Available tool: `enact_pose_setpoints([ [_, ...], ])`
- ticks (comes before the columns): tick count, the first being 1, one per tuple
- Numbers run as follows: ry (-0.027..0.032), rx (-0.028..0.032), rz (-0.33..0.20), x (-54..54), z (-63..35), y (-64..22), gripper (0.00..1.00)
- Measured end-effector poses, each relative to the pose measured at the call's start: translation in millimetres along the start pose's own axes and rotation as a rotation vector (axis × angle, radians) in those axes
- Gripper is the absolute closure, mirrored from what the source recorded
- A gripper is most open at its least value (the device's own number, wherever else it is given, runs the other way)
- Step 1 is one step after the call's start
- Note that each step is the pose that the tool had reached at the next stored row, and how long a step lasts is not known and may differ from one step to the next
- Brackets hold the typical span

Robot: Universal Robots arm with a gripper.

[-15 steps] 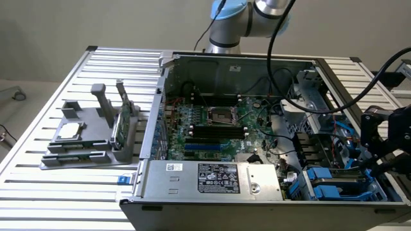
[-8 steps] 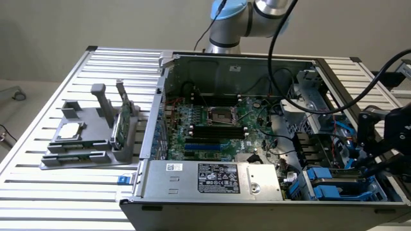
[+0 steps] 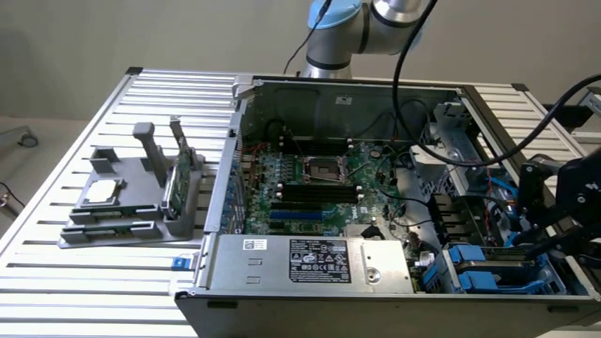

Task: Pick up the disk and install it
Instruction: 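Insert the first disk wire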

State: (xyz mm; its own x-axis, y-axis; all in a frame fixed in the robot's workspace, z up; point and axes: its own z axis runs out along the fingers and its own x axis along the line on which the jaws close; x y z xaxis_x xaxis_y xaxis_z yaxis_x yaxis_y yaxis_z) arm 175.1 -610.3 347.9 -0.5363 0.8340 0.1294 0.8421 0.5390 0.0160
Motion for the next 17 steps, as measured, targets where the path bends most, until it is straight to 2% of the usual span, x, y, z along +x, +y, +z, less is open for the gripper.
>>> enact_pose_setpoints([
  [8,0.0028,0.0035,0.011,8.4,1.5,7.5,0.76],
  [12,0.0028,0.0029,0.015,6.4,1.5,14.6,0.76],
  [17,0.0028,0.0008,0.029,3.5,2.4,18.9,0.76],
])
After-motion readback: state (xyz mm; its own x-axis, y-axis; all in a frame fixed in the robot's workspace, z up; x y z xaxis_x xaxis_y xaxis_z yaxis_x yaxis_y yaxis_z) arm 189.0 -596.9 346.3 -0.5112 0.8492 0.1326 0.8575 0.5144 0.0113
